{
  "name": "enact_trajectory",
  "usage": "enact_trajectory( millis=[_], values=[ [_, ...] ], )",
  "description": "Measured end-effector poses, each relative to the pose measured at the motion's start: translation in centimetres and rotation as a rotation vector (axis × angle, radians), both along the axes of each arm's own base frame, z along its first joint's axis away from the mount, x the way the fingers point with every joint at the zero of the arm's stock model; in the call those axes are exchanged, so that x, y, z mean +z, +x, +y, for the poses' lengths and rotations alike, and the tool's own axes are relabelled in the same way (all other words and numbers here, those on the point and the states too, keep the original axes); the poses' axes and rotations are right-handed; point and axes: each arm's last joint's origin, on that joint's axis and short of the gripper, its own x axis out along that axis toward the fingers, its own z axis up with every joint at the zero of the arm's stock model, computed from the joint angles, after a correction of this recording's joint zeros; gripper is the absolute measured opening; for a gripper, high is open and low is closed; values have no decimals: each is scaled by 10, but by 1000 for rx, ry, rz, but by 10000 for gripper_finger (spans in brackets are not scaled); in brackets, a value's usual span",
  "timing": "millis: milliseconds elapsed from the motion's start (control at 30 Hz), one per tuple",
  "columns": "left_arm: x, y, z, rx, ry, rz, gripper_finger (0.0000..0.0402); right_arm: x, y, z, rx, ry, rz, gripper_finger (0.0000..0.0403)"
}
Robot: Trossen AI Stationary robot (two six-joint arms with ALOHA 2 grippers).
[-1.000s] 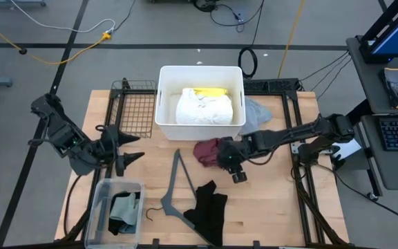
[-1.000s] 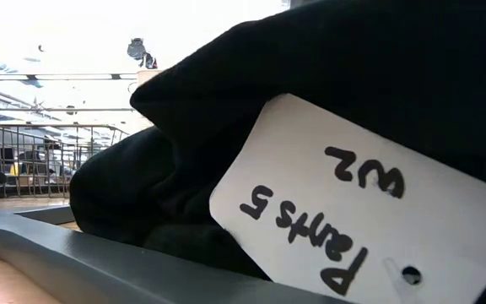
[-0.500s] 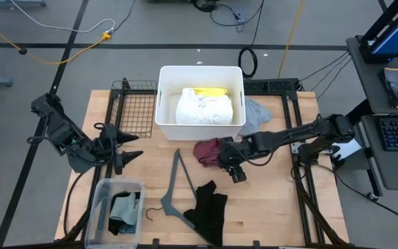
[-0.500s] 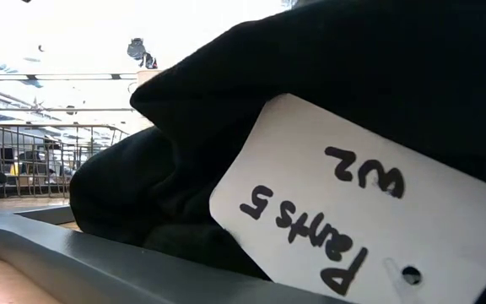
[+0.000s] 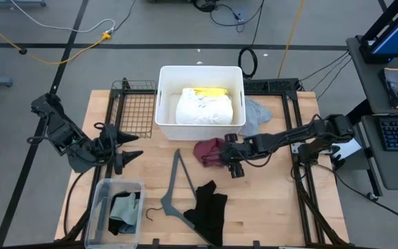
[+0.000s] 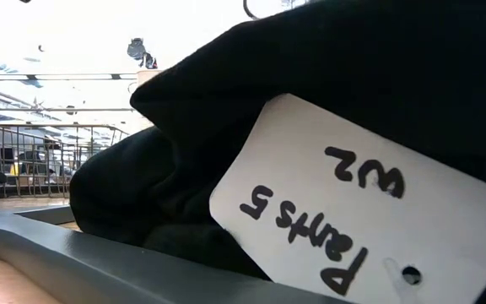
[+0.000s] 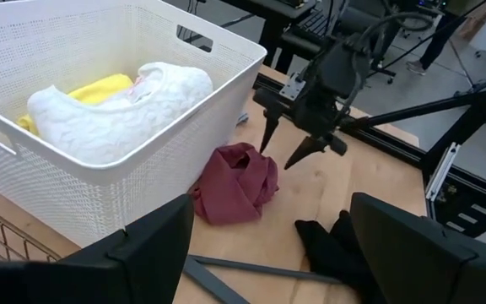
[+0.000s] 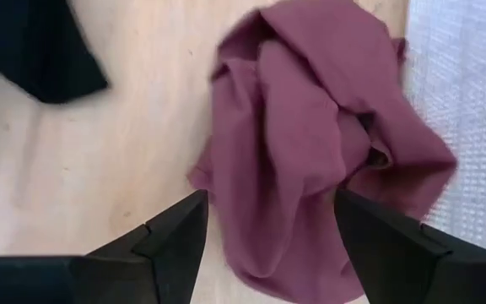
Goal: Pick & Place Cloths
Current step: Put the pink pants into the wire basket
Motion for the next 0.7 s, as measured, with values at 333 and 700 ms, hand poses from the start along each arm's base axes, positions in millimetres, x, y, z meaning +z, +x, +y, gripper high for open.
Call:
enact_trajectory(
  millis=[333,700],
  values=[
    [0,0,0,22,-6,-13,324,-36,-16,-6,-30,-32,-14,253],
    [1,0,2,70,-23,-43,324,-64,-36,-8,-124,23,-6,182]
  ],
)
